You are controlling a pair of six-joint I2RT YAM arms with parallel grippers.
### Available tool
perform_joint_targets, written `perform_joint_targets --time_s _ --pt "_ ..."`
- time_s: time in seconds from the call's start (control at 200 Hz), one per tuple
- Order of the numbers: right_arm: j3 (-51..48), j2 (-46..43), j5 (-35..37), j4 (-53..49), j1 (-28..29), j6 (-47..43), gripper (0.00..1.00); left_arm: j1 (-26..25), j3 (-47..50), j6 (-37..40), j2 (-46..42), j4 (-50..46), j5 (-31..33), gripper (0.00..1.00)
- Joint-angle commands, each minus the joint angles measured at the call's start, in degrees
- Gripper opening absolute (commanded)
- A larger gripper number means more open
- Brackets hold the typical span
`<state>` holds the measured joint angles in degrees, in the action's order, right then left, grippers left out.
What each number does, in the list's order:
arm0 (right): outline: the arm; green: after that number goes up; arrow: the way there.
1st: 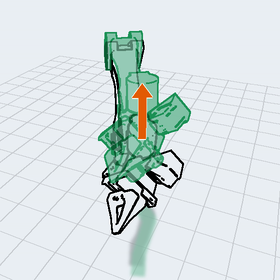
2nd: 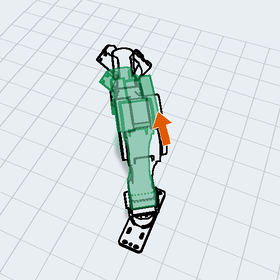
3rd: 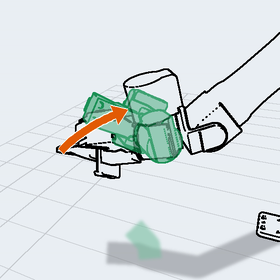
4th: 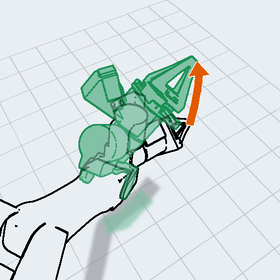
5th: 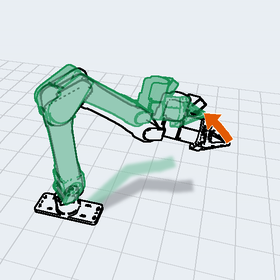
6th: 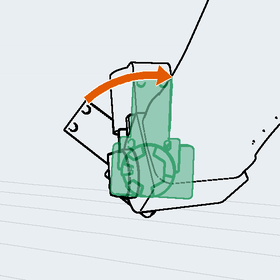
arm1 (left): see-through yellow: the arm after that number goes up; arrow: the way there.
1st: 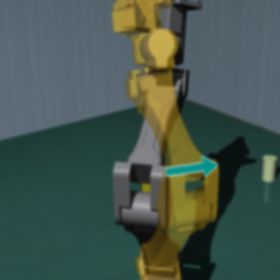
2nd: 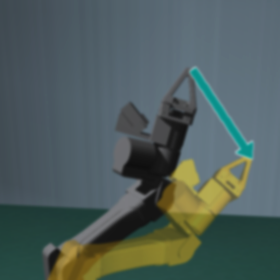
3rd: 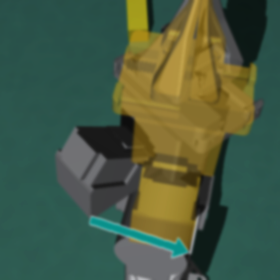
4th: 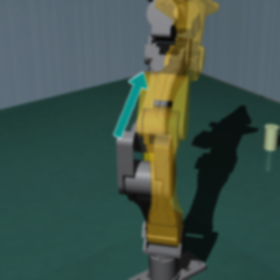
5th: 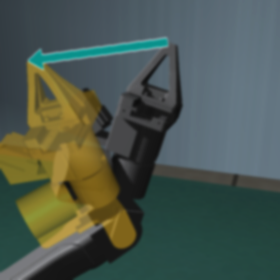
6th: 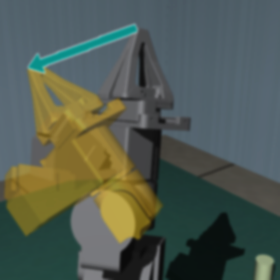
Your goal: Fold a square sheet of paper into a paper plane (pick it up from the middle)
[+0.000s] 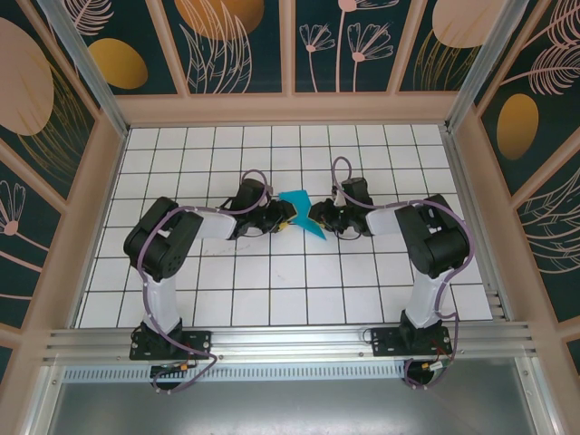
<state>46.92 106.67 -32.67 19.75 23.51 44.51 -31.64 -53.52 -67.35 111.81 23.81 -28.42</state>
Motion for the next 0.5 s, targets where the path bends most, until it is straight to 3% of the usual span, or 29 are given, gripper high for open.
perform_joint_targets --time_s 0.0,0.13,0.25,0.36,0.495 --pt "-2.03 -0.15 -1.71 0.32 -0.39 0.43 0.31 -0.35 -1.12 -0.77 1.3 3.01 -1.0 0.31" --pt "-2.49 -3.42 -1.81 2.17 -0.52 -3.39 0.34 -0.36 -1.24 -0.34 1.31 2.61 -0.28 0.13" --pt "-2.53 -8.06 2.51 0.89 -0.42 -8.27 0.5 -0.35 -1.28 -0.09 1.05 2.13 -0.11 0.03" --pt "-3.65 -11.56 6.75 -0.03 -0.2 -14.21 0.62 -0.42 -1.68 0.62 0.24 0.42 0.45 0.0" --pt "-6.25 -15.13 14.08 -0.93 1.53 -23.42 0.65 -0.31 -1.93 1.18 -0.27 -1.4 0.82 0.0"
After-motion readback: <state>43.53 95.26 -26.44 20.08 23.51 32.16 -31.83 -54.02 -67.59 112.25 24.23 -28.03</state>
